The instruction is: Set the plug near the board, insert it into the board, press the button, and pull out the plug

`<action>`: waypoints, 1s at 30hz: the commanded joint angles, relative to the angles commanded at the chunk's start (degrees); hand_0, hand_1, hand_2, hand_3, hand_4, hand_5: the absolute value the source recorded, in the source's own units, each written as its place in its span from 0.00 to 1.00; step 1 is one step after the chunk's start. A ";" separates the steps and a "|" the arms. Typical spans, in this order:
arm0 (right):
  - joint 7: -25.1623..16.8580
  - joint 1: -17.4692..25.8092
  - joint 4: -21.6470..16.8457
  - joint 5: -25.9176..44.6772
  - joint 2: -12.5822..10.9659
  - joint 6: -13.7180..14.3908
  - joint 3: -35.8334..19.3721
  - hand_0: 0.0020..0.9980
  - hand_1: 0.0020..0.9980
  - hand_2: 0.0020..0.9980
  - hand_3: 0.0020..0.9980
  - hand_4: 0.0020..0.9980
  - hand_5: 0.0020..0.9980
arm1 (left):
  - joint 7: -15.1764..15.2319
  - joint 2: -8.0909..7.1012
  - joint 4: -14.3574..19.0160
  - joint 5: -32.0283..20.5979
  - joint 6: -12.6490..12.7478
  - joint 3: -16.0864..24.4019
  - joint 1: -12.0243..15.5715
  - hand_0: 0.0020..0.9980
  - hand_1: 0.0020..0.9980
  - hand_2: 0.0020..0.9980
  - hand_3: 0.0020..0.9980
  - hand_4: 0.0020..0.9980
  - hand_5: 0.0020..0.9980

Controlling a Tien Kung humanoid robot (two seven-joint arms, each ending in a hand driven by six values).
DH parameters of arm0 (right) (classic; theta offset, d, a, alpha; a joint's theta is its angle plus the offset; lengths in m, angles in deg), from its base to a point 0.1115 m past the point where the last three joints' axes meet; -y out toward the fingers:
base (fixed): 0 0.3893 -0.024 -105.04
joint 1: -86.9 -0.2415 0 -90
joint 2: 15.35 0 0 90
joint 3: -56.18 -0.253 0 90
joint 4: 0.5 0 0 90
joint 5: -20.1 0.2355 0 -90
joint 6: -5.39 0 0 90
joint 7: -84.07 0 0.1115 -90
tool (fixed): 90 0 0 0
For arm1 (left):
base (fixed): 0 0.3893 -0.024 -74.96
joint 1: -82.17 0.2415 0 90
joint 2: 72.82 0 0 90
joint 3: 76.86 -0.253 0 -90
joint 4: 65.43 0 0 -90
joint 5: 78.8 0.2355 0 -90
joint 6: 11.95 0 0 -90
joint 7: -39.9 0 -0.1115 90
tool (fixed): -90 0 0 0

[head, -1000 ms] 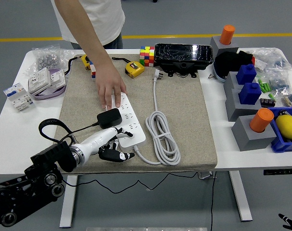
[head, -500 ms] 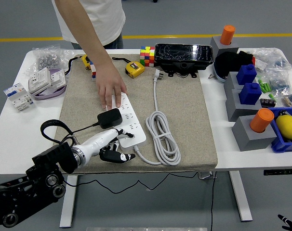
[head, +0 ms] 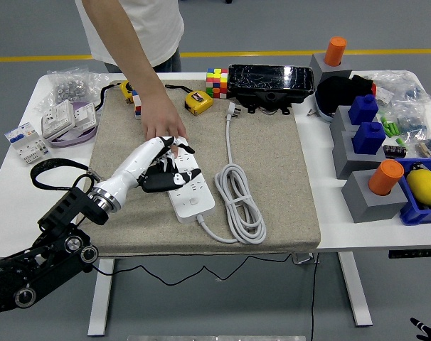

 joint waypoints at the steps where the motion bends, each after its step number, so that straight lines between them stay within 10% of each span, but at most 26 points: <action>1: -0.01 -0.01 0.02 0.02 0.02 0.02 -0.08 0.58 0.67 0.69 0.62 0.98 0.52 | 0.02 0.19 -0.95 0.21 0.37 0.57 -0.36 0.38 0.45 0.49 0.58 0.82 0.38; 4: 0.00 -0.02 0.03 0.07 0.02 0.02 -0.17 0.58 0.67 0.69 0.62 0.98 0.52 | -0.18 0.30 -2.88 1.13 1.15 1.43 -1.06 0.38 0.45 0.49 0.58 0.82 0.38; 5: 0.03 0.00 0.05 0.08 -0.01 0.01 -0.19 0.58 0.67 0.69 0.62 0.98 0.52 | -0.86 0.33 -3.88 2.16 1.10 1.65 -1.40 0.63 0.71 0.66 0.62 0.89 0.35; 11: 0.05 0.02 0.09 0.10 -0.03 -0.01 -0.28 0.58 0.67 0.69 0.62 0.98 0.52 | -3.83 0.34 -6.69 4.53 -1.29 1.81 -1.58 0.71 0.75 0.72 0.71 0.99 0.37; 30: 0.04 -0.12 0.02 0.15 -0.11 0.00 -0.23 0.58 0.67 0.69 0.62 0.98 0.52 | -6.72 1.27 -11.13 4.56 -3.68 -2.65 -2.90 0.55 0.62 0.59 0.61 0.99 0.34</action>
